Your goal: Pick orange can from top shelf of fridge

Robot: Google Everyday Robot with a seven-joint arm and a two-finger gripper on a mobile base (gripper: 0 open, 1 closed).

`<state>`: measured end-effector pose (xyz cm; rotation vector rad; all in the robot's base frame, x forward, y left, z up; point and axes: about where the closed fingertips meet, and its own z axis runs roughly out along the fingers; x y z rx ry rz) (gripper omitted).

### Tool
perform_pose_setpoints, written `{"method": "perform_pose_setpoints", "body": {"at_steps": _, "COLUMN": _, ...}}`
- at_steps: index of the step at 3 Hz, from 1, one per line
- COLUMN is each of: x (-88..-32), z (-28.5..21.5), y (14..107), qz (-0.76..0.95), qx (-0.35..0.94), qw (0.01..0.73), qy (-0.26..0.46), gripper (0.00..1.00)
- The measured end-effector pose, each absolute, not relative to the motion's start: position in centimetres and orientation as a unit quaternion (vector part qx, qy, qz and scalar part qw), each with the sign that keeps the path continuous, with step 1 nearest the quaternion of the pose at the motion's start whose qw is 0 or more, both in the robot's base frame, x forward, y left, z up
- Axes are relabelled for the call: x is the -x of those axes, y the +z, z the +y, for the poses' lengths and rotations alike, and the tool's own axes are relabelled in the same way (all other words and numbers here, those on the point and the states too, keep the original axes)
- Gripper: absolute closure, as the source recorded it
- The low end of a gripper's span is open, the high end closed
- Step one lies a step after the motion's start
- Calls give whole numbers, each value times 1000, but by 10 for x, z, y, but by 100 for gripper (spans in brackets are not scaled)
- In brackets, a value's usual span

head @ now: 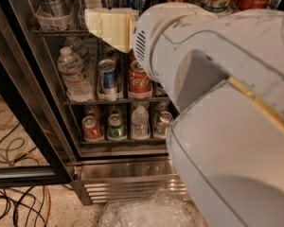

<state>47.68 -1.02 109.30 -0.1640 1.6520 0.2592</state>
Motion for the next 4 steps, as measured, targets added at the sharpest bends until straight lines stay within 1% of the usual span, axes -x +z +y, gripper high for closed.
{"method": "perform_pose_setpoints", "body": {"at_steps": 1, "x": -494, "z": 4, "y": 1112, "qz": 711, "qx": 99, "qw": 685, "qy": 122, "gripper": 0}}
{"method": "perform_pose_setpoints", "body": {"at_steps": 2, "x": -492, "z": 13, "y": 1120, "qz": 706, "qx": 106, "qw": 690, "qy": 117, "gripper": 0}}
{"method": "perform_pose_setpoints", "body": {"at_steps": 4, "x": -495, "z": 8, "y": 1102, "qz": 722, "qx": 88, "qw": 676, "qy": 120, "gripper": 0}}
